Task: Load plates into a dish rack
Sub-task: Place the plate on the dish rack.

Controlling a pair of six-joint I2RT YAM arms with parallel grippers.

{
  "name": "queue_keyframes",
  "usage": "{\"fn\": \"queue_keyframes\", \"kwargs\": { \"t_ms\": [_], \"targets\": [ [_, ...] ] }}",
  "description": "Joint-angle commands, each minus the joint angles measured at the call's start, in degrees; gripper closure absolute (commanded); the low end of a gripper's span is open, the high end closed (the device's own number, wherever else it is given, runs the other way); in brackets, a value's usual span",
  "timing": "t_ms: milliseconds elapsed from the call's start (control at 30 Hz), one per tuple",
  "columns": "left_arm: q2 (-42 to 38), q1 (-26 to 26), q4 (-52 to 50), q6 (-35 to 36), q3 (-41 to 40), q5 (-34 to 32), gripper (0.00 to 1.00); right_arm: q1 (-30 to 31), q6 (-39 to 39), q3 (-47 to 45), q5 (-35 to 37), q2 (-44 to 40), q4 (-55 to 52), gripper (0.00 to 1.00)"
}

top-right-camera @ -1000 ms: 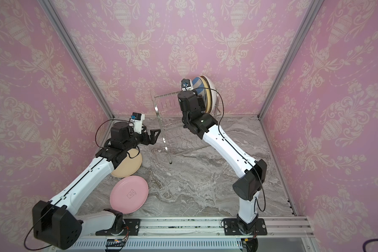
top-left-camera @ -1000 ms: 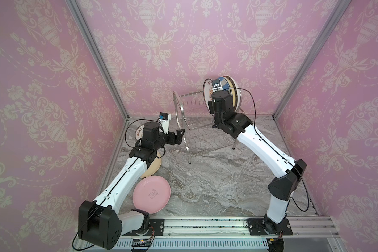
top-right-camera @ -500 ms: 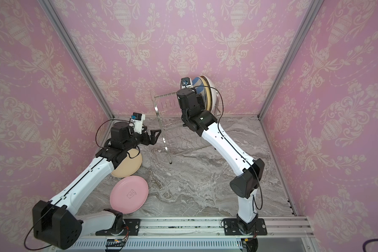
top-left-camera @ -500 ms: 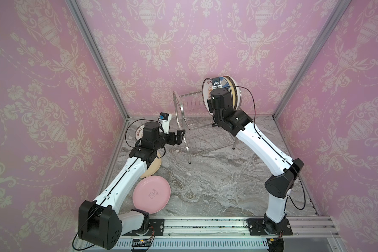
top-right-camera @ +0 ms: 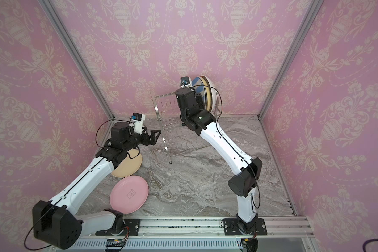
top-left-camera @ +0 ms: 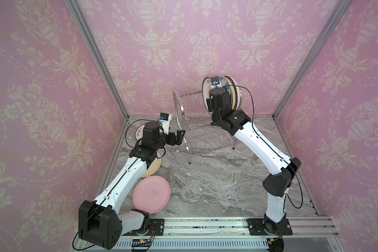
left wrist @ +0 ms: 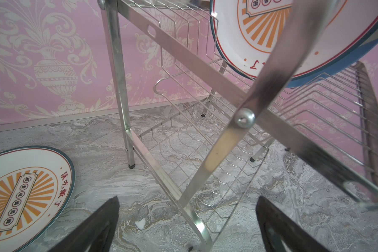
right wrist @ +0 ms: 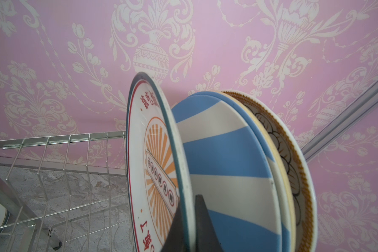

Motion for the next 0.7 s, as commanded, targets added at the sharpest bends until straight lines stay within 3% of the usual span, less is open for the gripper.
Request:
{"fn": "queue_keyframes", "kwargs": {
  "t_ms": [0,167,667],
  "targets": [
    [-0.1,0.5,-1.4,1.7,1.3,0.9,0.01,-0.1,1.3,1.2,-0.7,2.9,-3.5,1.00],
    [-0.3,0.5,-1.9,1.9,1.4,0.6,0.01,0.0,1.3,1.7,-0.9,3.3,-4.0,0.92],
    [-0.1,0.5,-1.4,1.3,1.5,1.0,0.01,0.2,-1.5,1.6,0.8,1.2,-2.7,0.83]
  ]
}}
